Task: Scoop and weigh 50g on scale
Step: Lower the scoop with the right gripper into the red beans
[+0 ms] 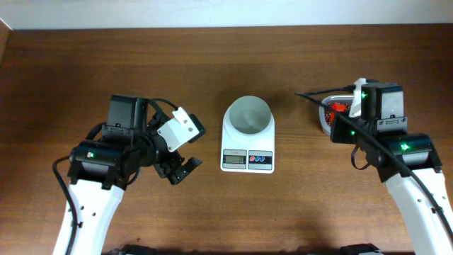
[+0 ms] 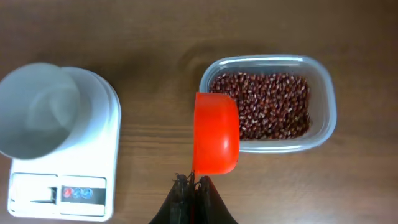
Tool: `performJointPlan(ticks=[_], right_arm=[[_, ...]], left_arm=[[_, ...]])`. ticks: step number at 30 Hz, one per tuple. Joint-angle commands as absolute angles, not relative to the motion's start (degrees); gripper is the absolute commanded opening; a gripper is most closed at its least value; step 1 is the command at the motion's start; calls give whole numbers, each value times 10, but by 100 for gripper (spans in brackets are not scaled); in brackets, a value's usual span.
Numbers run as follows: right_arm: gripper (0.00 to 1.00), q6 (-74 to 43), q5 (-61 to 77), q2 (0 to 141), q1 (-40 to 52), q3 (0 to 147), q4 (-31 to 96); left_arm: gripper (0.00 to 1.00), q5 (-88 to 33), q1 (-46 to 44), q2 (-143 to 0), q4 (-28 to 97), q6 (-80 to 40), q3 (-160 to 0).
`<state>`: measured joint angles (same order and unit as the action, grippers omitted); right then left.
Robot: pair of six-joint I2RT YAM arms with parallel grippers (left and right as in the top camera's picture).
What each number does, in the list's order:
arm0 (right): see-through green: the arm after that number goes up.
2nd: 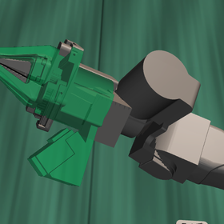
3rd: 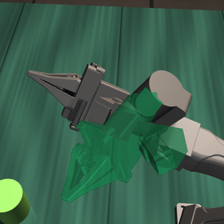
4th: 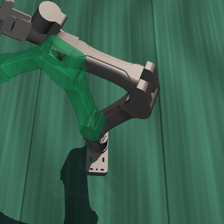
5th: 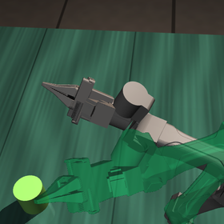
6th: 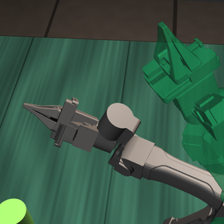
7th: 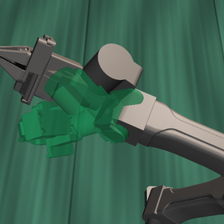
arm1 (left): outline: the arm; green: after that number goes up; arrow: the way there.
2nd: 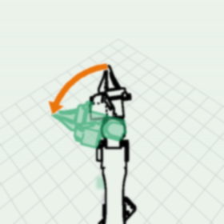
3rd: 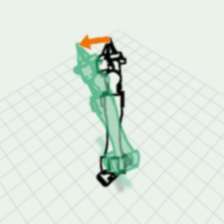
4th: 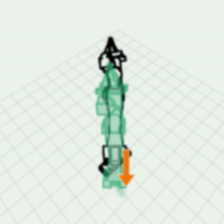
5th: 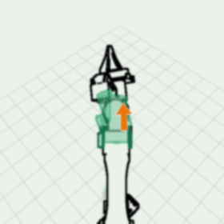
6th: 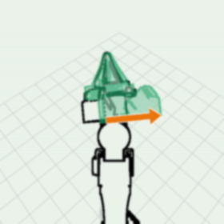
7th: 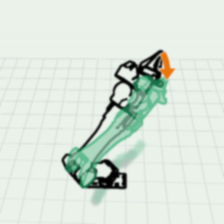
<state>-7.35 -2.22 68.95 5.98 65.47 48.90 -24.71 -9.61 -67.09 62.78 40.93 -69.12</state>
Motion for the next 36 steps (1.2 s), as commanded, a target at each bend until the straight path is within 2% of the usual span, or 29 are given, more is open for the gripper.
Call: performJointPlan(ticks=[1, 10, 14, 19, 29, 36], right_arm=[[4, -8, -23, 694, 56, 651, 486], [4, -8, -37, 738, 56, 650, 501], [4, 43, -37, 740, 56, 650, 507], [4, 49, -74, 763, 56, 650, 505], [4, 56, -163, 828, 53, 650, 416], [4, 55, -170, 884, 1, 650, 394]], left_arm=[[99, -257, -93, -673, 627, 404, -702], [99, -257, -93, -673, 627, 404, -702], [99, -257, -93, -673, 627, 404, -702], [99, -257, -93, -673, 627, 404, -702], [99, -257, -93, -673, 627, 404, -702], [99, -257, -93, -673, 627, 404, -702]])
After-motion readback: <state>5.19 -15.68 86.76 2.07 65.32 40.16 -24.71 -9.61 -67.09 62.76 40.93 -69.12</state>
